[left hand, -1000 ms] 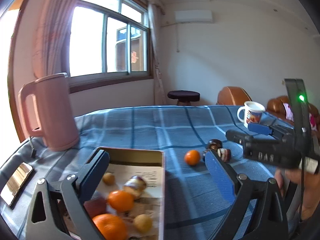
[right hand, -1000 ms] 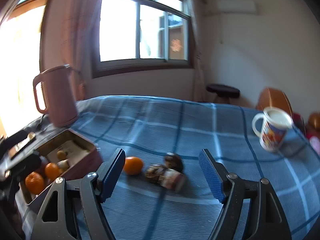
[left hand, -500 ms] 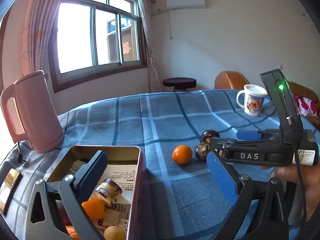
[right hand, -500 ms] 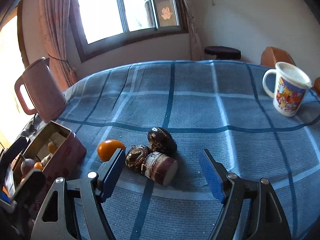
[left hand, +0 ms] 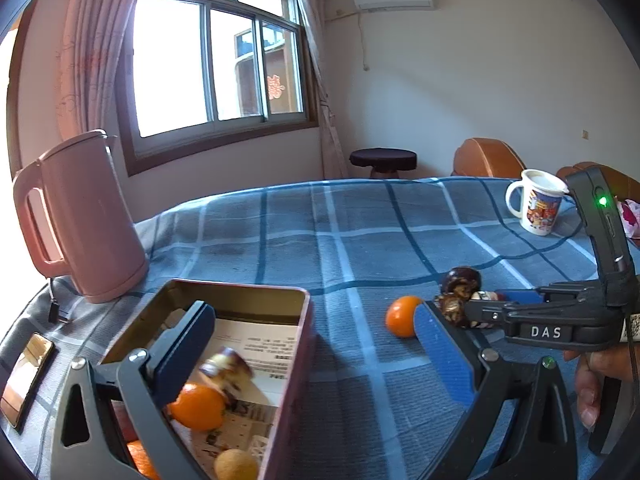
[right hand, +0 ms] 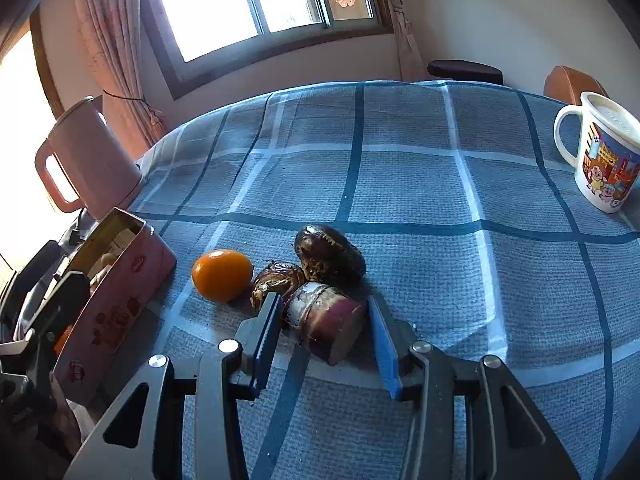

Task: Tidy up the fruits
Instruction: 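Grasp the small can with the right gripper while the left grasps a dark chestnut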

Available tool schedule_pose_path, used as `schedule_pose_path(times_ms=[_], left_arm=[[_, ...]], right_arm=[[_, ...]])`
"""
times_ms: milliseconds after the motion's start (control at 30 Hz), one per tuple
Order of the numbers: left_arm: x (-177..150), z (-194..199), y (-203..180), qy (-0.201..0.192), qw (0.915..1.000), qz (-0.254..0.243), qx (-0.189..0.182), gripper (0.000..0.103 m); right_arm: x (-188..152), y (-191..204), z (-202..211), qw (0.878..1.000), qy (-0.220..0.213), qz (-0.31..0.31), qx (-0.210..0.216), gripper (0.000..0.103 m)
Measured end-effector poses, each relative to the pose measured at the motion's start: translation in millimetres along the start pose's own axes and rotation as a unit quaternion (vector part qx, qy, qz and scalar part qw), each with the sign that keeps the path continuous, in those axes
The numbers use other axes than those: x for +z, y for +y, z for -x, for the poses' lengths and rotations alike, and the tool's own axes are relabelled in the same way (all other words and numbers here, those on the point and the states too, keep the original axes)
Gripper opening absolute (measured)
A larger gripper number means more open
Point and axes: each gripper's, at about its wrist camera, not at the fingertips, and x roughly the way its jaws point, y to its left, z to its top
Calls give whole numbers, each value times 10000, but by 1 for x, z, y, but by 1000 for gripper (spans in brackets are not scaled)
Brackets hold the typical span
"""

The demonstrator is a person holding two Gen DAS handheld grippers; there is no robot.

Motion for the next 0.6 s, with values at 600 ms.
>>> schedule_pose_path(times_ms=[600], left_arm=[[21,-67,-102,836,9884,-726,-1043,82]], right_arm=[[-4,-55,52,9907,-916,-449,-904,45]])
